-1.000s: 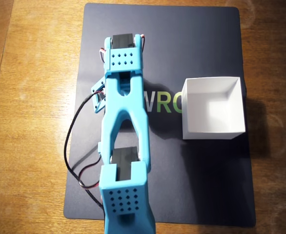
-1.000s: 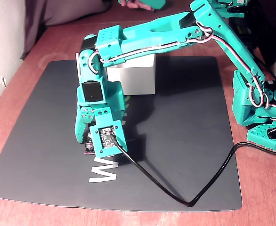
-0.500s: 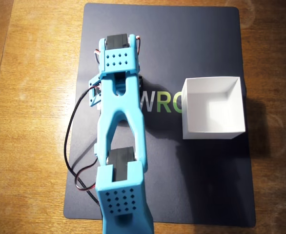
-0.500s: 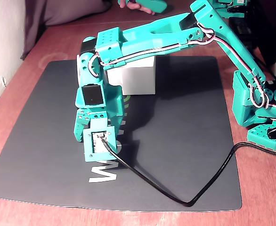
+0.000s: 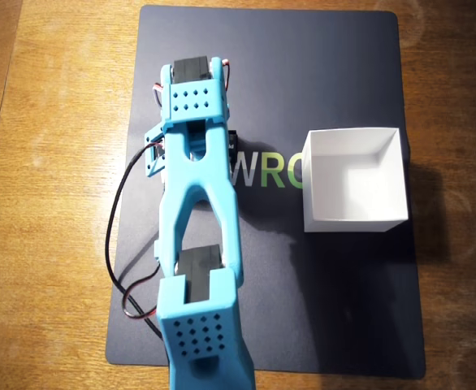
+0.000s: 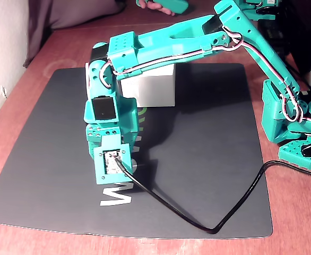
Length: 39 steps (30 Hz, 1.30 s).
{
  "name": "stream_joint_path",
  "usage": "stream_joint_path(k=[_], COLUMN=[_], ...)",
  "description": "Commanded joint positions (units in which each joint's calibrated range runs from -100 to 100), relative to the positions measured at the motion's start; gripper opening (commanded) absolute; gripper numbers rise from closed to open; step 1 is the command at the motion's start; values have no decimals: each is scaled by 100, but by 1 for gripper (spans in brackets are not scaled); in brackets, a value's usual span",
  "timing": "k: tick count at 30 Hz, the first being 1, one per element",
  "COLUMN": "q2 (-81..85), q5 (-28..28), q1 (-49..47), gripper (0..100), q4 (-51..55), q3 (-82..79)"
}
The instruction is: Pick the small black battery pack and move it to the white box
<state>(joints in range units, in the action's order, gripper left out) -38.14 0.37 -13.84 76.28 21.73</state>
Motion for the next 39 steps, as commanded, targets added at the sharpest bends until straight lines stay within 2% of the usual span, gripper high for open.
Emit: stream_joint_path(k=[1, 19, 21, 28, 31, 39], q2=[-22, -22, -22, -22, -22, 4], q5=[42, 26, 42, 15, 9, 37], q1=[-193, 30, 30, 30, 41, 41], gripper=[19, 19, 14, 13, 7, 8], q4=[32, 208, 208, 216, 208, 208], q3=[36, 27, 27, -209, -363, -327])
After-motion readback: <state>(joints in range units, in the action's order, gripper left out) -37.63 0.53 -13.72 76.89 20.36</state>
